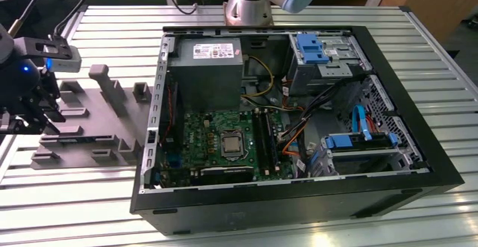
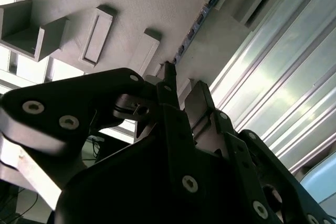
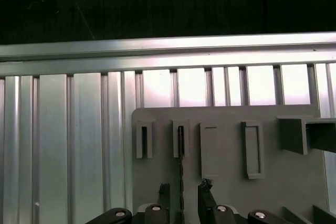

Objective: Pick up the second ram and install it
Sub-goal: 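Pick up the second ram and move it above second insertion slot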

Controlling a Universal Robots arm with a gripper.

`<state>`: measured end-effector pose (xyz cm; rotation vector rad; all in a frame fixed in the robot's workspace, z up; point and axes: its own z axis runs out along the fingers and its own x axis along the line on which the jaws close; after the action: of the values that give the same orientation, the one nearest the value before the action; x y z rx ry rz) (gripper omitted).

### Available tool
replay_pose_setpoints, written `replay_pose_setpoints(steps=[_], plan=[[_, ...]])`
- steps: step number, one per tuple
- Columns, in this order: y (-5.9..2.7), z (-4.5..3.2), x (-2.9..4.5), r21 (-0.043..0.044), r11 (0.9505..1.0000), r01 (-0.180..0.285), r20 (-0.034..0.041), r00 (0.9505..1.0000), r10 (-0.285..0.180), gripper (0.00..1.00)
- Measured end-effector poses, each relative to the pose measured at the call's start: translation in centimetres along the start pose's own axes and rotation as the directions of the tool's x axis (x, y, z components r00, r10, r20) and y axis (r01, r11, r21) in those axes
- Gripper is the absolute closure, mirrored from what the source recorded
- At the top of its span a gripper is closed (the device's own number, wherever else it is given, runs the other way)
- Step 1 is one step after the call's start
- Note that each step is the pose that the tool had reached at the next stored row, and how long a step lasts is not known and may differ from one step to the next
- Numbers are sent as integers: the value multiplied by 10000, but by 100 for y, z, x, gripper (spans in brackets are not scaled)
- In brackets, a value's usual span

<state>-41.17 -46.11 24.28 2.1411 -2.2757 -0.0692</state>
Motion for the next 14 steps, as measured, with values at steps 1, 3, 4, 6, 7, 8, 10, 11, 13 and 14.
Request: replay_pose_setpoints(steps=[1,3,4,6,7,8,10,11,13,14], plan=[[-2,18,0,0,10000,0,0,10000,0,65],[-7,54,1,0,10000,1,0,10000,-1,65],[-9,71,1,0,10000,1,0,10000,-1,65],[-11,102,2,-1,10000,0,-1,10000,0,65],[-12,117,2,0,10000,0,0,10000,0,65],[-13,131,3,0,10000,1,0,10000,-1,65],[-14,162,4,1,10000,1,-1,10000,-1,65],[-15,178,4,2,10000,1,0,10000,-1,65],[-16,210,5,2,10000,4,0,10000,-4,65],[-17,226,5,2,10000,4,0,10000,-4,65]])
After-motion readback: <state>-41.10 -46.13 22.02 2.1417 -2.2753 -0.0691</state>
